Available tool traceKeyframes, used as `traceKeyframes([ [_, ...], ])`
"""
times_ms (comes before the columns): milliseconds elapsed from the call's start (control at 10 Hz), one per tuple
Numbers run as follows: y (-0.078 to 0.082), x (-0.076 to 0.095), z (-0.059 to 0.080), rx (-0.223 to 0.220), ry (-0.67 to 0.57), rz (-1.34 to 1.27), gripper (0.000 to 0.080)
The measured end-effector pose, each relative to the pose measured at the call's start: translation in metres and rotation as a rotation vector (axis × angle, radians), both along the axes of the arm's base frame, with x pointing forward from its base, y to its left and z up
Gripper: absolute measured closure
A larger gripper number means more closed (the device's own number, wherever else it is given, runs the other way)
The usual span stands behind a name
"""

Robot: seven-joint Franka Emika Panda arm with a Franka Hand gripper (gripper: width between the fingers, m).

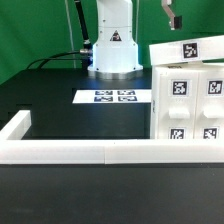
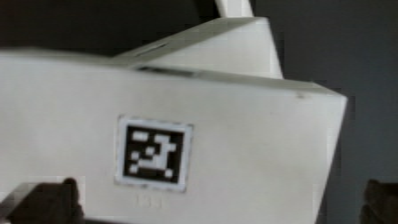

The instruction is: Assemble cabinet

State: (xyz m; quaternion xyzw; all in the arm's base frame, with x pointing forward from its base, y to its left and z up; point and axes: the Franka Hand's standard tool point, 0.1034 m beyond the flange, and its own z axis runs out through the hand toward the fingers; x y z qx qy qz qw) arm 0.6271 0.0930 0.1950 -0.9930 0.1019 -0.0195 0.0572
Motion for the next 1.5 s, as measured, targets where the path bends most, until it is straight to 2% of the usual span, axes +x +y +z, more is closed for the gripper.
traceKeyframes([
  [600,0.001,-0.002,-0.004,-0.032,-0.060,0.633,0.0002],
  [800,0.001,-0.004,-0.009,-0.069,-0.060,0.824,0.0002],
  [1200,-0.008,-0.006,-0.016,-0.092,-0.066,1.066,0.0002],
  [1500,-0.008,-0.006,-0.028,-0.109,-0.054,1.085,0.0002],
])
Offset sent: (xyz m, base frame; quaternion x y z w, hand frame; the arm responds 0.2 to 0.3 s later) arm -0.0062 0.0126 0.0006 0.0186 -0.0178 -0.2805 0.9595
